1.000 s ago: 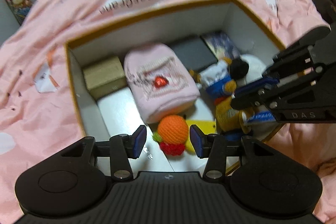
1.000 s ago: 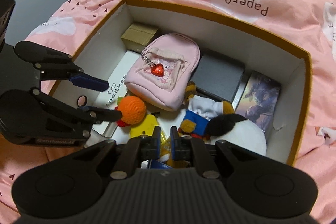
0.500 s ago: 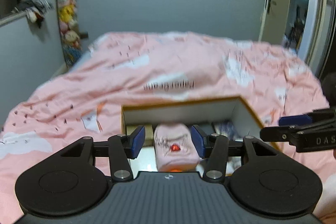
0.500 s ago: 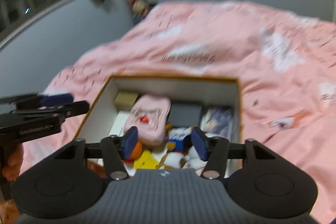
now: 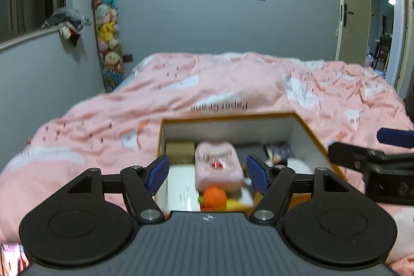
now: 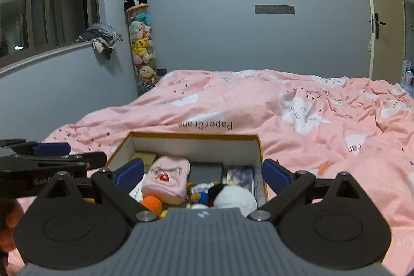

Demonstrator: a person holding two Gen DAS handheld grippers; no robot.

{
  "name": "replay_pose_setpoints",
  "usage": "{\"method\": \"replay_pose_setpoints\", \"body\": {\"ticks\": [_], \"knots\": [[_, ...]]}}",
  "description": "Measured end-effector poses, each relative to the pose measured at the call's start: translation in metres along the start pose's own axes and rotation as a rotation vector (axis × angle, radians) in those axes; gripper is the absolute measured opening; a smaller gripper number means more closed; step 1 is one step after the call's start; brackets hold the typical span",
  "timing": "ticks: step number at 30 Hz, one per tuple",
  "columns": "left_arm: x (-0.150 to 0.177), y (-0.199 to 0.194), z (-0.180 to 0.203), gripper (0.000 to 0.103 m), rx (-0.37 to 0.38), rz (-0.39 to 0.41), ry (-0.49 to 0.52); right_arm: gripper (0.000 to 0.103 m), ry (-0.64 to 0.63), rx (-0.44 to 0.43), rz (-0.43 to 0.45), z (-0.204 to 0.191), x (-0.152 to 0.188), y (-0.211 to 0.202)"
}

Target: Organize objects

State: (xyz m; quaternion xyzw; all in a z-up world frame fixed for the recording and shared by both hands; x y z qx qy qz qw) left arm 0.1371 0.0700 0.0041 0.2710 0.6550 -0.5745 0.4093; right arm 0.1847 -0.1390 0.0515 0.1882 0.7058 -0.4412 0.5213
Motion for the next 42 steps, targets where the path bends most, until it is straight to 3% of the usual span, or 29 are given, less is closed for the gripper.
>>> {"method": "replay_pose_setpoints", "body": {"ticks": [9,42], "knots": [[0.040,0.008,-0.004,0.080,-0.017,-0.119,-0.045,0.098,-0.018,0.035,-0.104,-0.003,0.039,0.017],[0.047,0.001,0.007,0.080,0.005,-0.124,-0.021,0.100,-0.031,0.063,-0.139,0.000,0.049,0.011]]}}
Point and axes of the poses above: each gripper's, at about its wrist camera, not at the fingertips, and y roughly the way its jaws point, z to its right, x to its underside, the point moved 9 cm from there along y, roughly the way its jaws point, and after that the axes turned 4 degrees about x, right-handed, at the moved point
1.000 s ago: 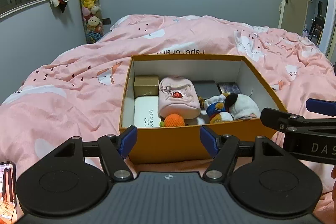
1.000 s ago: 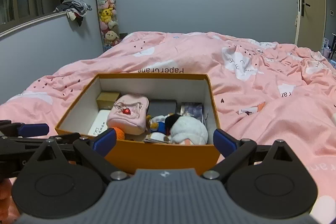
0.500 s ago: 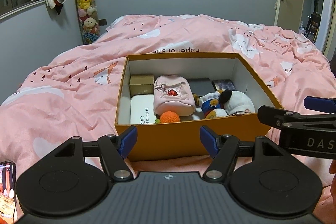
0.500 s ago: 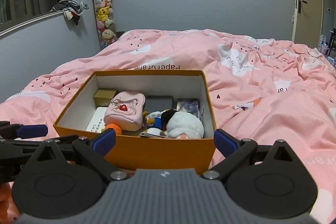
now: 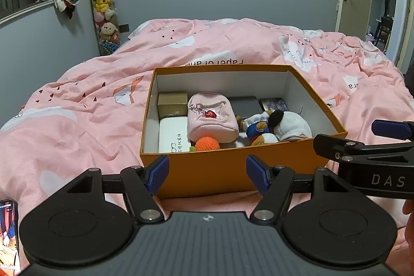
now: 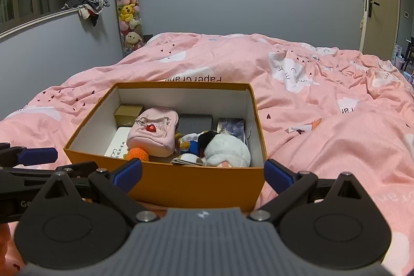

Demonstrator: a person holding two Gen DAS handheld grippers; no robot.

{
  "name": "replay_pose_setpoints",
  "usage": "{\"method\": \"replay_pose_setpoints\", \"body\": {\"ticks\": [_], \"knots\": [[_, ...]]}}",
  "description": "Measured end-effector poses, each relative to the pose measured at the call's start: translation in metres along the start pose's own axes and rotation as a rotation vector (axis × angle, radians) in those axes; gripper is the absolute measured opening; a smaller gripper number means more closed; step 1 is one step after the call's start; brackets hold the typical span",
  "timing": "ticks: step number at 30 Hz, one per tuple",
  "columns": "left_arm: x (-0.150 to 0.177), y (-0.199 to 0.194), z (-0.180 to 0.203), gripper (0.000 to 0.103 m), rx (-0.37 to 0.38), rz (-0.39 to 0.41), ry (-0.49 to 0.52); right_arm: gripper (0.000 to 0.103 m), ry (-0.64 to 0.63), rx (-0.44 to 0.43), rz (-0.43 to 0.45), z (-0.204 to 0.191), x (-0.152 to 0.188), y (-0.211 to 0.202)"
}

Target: Organize objects

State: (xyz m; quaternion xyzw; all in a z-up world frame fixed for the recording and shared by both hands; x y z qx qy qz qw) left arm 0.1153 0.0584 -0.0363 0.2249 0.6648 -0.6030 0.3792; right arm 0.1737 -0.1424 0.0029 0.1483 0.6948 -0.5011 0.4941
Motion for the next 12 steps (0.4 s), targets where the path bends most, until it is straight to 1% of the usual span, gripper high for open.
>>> {"method": "replay_pose_setpoints", "body": {"ticks": [12], "knots": [[0.0002,-0.0013,0.0023,0.080,0.010,0.004,0.006,0.101,0.009,0.004,-0.013,0.0022,0.0027,-0.0001]]}}
Point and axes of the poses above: each gripper's, at about its wrist camera, not at the fingertips, and y roughly the way its jaws point, z to its right, x to its underside, the point moved 9 cm from there along y, roughly the way its jaws point, and after that the axes turned 4 degrees about x, right-handed, at the moved point
